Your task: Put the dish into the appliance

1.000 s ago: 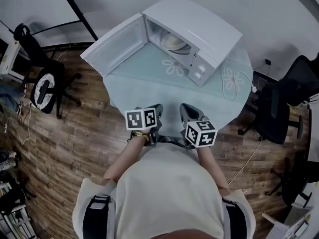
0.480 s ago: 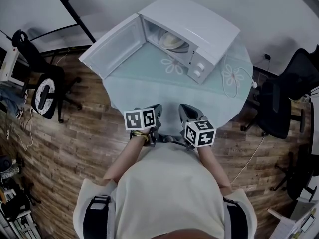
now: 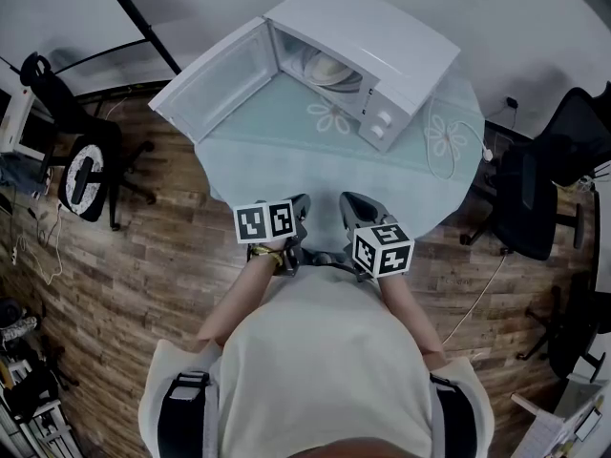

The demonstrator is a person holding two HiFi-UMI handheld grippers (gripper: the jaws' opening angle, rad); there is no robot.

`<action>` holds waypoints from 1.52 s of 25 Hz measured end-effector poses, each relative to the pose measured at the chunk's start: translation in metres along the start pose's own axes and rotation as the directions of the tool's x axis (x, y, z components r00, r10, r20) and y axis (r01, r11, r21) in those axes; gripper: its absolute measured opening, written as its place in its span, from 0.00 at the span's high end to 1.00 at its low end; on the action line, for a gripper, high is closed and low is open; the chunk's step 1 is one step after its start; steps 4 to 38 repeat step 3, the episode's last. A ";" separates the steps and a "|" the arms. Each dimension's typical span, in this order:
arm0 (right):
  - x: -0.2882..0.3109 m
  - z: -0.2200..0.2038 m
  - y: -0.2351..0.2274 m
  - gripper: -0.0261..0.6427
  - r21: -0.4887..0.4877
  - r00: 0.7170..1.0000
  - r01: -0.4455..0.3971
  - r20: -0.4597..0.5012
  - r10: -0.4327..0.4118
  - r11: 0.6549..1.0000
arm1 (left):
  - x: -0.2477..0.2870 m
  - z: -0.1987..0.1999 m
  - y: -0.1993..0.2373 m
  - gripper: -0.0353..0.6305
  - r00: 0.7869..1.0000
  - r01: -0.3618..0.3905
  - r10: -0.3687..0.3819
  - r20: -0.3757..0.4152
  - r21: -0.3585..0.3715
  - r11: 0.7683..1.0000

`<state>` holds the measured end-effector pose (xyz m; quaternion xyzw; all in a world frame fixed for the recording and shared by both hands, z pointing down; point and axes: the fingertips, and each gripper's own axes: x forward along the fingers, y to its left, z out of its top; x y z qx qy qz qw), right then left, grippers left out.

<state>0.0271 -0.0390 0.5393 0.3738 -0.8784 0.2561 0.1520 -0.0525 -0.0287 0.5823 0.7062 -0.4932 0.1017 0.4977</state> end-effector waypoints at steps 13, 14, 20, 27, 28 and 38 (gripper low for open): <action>0.000 0.003 0.001 0.95 -0.004 1.000 -0.009 0.009 0.009 1.000 | 0.000 0.001 0.000 0.93 1.000 0.000 0.000 0.003 -0.007 1.000; 0.000 0.003 0.001 0.95 -0.004 1.000 -0.009 0.009 0.009 1.000 | 0.000 0.001 0.000 0.93 1.000 0.000 0.000 0.003 -0.007 1.000; 0.000 0.003 0.001 0.95 -0.004 1.000 -0.009 0.009 0.009 1.000 | 0.000 0.001 0.000 0.93 1.000 0.000 0.000 0.003 -0.007 1.000; 0.000 0.003 0.001 0.95 -0.004 1.000 -0.009 0.009 0.009 1.000 | 0.000 0.001 0.000 0.93 1.000 0.000 0.000 0.003 -0.007 1.000; 0.000 0.003 0.001 0.95 -0.004 1.000 -0.009 0.009 0.009 1.000 | 0.000 0.001 0.000 0.93 1.000 0.000 0.000 0.003 -0.007 1.000; 0.000 0.003 0.001 0.95 -0.004 1.000 -0.009 0.009 0.009 1.000 | 0.000 0.001 0.000 0.93 1.000 0.000 0.000 0.003 -0.007 1.000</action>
